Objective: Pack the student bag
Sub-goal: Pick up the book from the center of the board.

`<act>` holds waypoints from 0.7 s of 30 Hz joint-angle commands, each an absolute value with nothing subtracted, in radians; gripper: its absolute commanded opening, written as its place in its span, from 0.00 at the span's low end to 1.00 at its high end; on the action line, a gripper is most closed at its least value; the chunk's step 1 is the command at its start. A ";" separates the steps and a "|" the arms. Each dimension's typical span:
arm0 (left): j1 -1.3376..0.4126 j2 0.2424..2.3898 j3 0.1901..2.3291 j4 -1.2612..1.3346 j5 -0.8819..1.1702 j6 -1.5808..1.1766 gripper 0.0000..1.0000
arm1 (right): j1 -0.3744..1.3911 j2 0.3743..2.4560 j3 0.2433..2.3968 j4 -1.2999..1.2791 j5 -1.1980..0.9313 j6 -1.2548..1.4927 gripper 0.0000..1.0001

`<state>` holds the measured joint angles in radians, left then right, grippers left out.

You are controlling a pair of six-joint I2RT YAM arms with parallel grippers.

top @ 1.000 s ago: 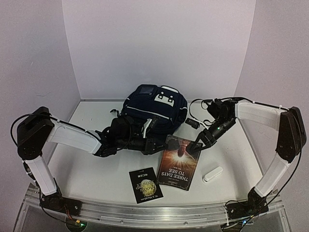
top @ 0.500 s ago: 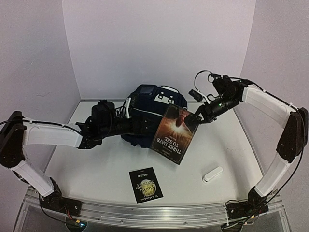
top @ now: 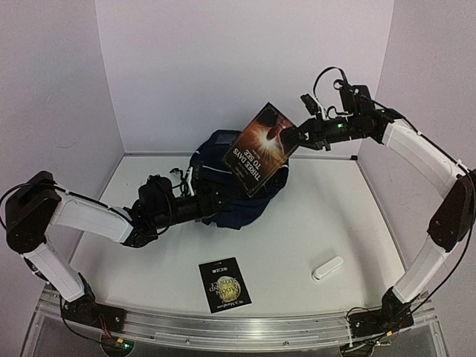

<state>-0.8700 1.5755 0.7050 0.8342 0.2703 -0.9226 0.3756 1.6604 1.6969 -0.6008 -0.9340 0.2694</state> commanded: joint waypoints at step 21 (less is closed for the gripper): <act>-0.875 1.742 0.791 1.376 0.406 -1.074 0.79 | 0.427 1.532 1.552 -0.203 -1.148 0.563 0.00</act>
